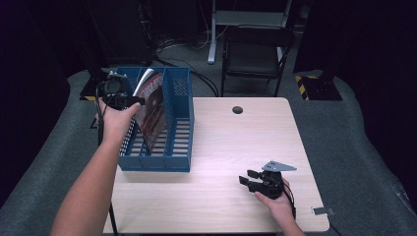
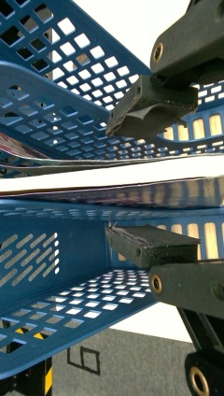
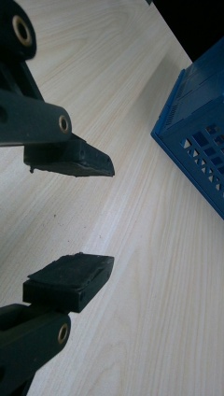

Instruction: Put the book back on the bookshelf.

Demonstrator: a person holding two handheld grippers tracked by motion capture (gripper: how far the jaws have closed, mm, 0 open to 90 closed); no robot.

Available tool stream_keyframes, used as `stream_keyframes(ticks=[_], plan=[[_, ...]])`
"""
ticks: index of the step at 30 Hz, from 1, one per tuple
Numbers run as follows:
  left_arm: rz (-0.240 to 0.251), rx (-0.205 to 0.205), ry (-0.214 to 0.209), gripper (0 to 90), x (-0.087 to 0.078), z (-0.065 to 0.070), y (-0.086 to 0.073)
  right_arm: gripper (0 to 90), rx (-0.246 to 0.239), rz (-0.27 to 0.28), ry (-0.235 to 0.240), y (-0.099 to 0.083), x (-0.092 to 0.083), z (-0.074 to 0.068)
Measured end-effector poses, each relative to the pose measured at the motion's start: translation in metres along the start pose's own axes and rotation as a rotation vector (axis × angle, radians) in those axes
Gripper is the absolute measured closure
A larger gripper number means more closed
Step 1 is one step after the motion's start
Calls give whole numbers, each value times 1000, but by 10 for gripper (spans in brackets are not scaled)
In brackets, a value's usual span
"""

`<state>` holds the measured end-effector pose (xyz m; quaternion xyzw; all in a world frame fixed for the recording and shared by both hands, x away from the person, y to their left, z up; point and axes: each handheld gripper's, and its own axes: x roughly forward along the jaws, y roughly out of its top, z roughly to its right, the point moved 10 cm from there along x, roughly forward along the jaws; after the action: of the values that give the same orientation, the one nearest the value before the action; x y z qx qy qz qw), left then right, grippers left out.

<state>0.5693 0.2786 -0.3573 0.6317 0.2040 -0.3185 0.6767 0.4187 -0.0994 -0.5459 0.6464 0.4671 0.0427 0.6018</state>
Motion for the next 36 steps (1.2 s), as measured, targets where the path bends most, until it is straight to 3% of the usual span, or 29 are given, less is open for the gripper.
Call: stream_keyframes(ticks=[24, 36], plan=[[18, 54, -18, 419, -45, 5, 21, 483, 0, 2, -4, 0, -1, 0], [-10, 99, -59, 411, -63, 11, 17, 470, 0, 4, -13, 1, -2, 0]])
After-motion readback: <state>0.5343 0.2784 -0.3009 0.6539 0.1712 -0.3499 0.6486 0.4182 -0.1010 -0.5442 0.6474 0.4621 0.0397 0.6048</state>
